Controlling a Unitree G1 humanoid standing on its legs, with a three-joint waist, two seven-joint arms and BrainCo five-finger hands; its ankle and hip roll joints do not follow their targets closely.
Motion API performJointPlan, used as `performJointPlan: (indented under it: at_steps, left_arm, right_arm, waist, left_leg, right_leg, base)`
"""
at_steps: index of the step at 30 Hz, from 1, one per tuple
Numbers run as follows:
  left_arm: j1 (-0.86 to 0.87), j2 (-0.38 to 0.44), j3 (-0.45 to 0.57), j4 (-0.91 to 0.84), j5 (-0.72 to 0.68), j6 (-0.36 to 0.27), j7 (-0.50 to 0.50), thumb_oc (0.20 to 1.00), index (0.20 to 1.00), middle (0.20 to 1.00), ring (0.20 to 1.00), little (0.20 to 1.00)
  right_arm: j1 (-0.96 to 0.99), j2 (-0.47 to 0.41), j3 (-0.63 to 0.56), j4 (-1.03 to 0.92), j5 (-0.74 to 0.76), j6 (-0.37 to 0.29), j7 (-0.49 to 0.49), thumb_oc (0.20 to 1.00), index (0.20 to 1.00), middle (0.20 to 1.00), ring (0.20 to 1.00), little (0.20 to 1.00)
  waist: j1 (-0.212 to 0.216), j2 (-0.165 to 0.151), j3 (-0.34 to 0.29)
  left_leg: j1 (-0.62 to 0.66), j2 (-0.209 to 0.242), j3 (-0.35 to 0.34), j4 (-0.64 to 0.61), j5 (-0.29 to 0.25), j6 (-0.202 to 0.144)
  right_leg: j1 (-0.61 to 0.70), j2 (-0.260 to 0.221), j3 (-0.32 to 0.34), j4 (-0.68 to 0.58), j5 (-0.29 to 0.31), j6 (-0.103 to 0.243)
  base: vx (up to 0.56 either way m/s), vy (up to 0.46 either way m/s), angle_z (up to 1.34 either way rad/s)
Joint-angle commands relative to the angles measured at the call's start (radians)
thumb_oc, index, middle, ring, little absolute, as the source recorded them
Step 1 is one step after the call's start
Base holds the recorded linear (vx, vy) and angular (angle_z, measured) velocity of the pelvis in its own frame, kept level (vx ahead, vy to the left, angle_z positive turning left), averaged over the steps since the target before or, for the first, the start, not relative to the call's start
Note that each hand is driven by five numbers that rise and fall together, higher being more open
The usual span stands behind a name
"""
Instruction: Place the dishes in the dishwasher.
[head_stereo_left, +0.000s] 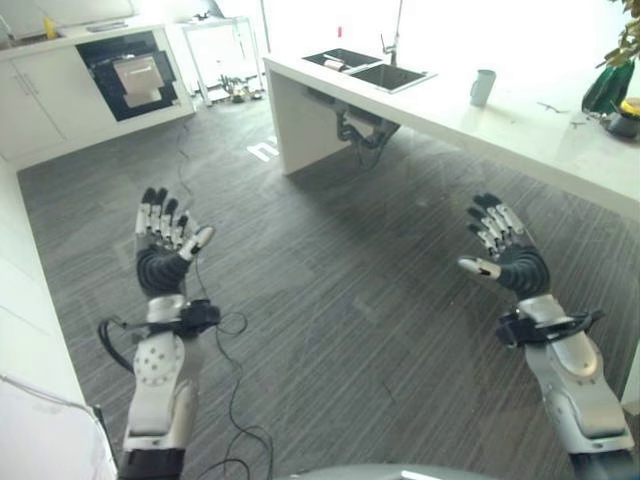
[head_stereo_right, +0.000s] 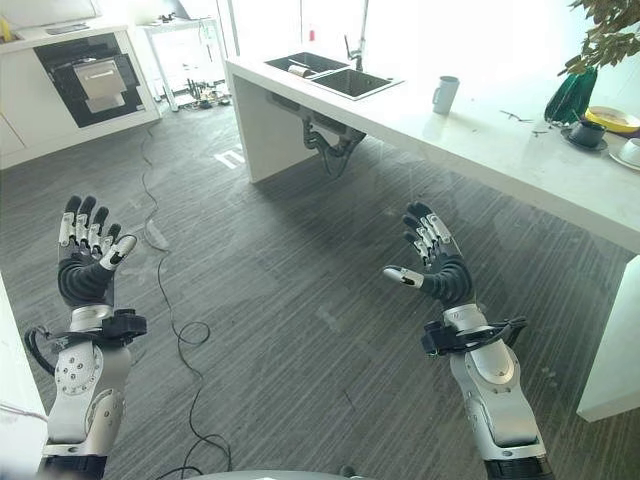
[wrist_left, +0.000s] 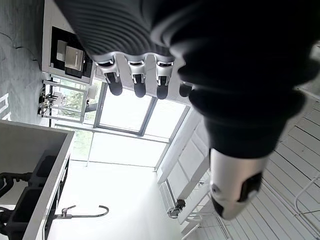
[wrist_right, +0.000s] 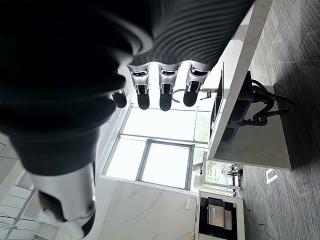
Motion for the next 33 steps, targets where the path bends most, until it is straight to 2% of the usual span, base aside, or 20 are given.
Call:
performJointPlan:
  at_steps: [1, 4, 10, 23, 28, 29, 30, 31, 32, 33]
  left_arm:
    - [-0.060, 0.057, 0.013, -0.030, 0.042, -0.061, -0.001, 1.000, 1.000, 1.000, 1.000, 1.000]
    - [-0.056, 0.054, 0.006, -0.027, 0.071, -0.042, -0.012, 1.000, 1.000, 1.000, 1.000, 1.000]
    - [-0.050, 0.108, -0.014, -0.005, 0.163, -0.004, -0.080, 1.000, 1.000, 1.000, 1.000, 1.000]
    - [-0.046, 0.123, -0.016, 0.015, 0.148, 0.008, -0.126, 1.000, 1.000, 1.000, 1.000, 1.000]
    - [-0.043, 0.121, -0.013, 0.016, 0.098, 0.008, -0.132, 1.000, 1.000, 1.000, 1.000, 1.000]
    - [-0.047, 0.106, -0.008, 0.020, 0.037, 0.018, -0.147, 1.000, 1.000, 1.000, 1.000, 1.000]
    - [-0.034, 0.092, -0.003, 0.021, -0.019, 0.017, -0.141, 1.000, 1.000, 1.000, 1.000, 1.000]
    - [-0.032, 0.091, -0.003, 0.020, -0.023, 0.017, -0.141, 1.000, 1.000, 1.000, 1.000, 1.000]
    - [-0.026, 0.086, 0.000, 0.018, -0.049, 0.015, -0.138, 1.000, 1.000, 1.000, 1.000, 1.000]
    - [-0.017, 0.079, 0.004, 0.019, -0.084, 0.001, -0.136, 1.000, 1.000, 1.000, 1.000, 1.000]
  right_arm:
    - [-0.087, 0.018, -0.056, -0.052, -0.006, -0.058, -0.007, 1.000, 1.000, 1.000, 1.000, 1.000]
    - [-0.093, 0.018, -0.048, -0.049, -0.011, -0.049, 0.004, 1.000, 1.000, 1.000, 1.000, 1.000]
    - [-0.085, -0.013, -0.042, -0.027, -0.017, -0.001, 0.024, 1.000, 1.000, 1.000, 1.000, 1.000]
    - [-0.086, -0.007, -0.037, -0.016, -0.039, -0.002, 0.024, 1.000, 1.000, 1.000, 1.000, 1.000]
    - [-0.079, -0.006, -0.043, -0.019, -0.032, -0.009, 0.031, 1.000, 1.000, 1.000, 1.000, 1.000]
    - [-0.080, 0.003, -0.042, -0.015, -0.037, -0.014, 0.035, 1.000, 1.000, 1.000, 1.000, 1.000]
    - [-0.087, 0.001, -0.037, -0.013, -0.028, -0.013, 0.043, 1.000, 1.000, 1.000, 1.000, 1.000]
    - [-0.088, 0.000, -0.036, -0.013, -0.028, -0.013, 0.044, 1.000, 1.000, 1.000, 1.000, 1.000]
    - [-0.090, -0.008, -0.039, -0.013, -0.018, -0.016, 0.056, 1.000, 1.000, 1.000, 1.000, 1.000]
    - [-0.095, -0.023, -0.044, -0.015, -0.002, -0.020, 0.075, 1.000, 1.000, 1.000, 1.000, 1.000]
  waist:
    - [0.007, 0.011, -0.002]
    - [0.009, 0.011, -0.001]
    - [0.006, 0.018, -0.001]
    - [0.005, 0.025, 0.008]
    - [0.003, 0.023, 0.009]
    - [0.002, 0.022, 0.011]
    - [0.002, 0.019, 0.023]
    - [0.003, 0.019, 0.025]
    - [0.005, 0.009, 0.043]
    - [0.008, -0.007, 0.072]
  left_leg:
    - [0.040, 0.024, -0.009, 0.006, -0.041, -0.004]
    - [0.041, 0.024, -0.008, 0.006, -0.042, -0.005]
    - [0.040, 0.026, -0.004, 0.006, -0.037, -0.007]
    - [0.040, 0.032, 0.001, 0.006, -0.035, -0.011]
    - [0.041, 0.034, 0.001, 0.006, -0.035, -0.011]
    - [0.046, 0.035, -0.004, 0.006, -0.037, -0.009]
    - [0.062, 0.044, 0.007, 0.010, -0.015, -0.023]
    - [0.064, 0.045, 0.009, 0.011, -0.014, -0.025]
    - [0.038, 0.051, 0.022, 0.087, -0.012, -0.036]
    - [-0.046, 0.077, 0.036, 0.275, -0.001, -0.052]
  right_leg:
    - [0.053, -0.022, -0.007, 0.001, -0.051, 0.055]
    - [0.054, -0.022, -0.007, 0.001, -0.051, 0.055]
    - [0.053, -0.022, -0.009, 0.001, -0.050, 0.057]
    - [0.055, -0.020, -0.015, 0.001, -0.052, 0.056]
    - [0.060, -0.012, -0.015, 0.001, -0.058, 0.050]
    - [0.064, 0.004, -0.004, 0.001, -0.064, 0.040]
    - [0.068, 0.019, 0.012, 0.001, -0.066, 0.024]
    - [0.069, 0.020, 0.014, 0.001, -0.065, 0.023]
    - [0.071, 0.017, 0.019, 0.005, -0.062, 0.014]
    - [0.067, 0.011, 0.026, 0.018, -0.064, -0.007]
  base:
    - [0.00, 0.000, 0.00]
    - [0.00, 0.000, 0.00]
    - [0.00, 0.000, 0.00]
    - [0.00, -0.013, 0.00]
    - [0.02, -0.075, 0.02]
    - [0.11, -0.213, 0.09]
    - [0.11, -0.206, 0.10]
    - [0.07, -0.175, 0.08]
    - [-0.01, -0.182, 0.01]
    - [0.00, -0.251, 0.03]
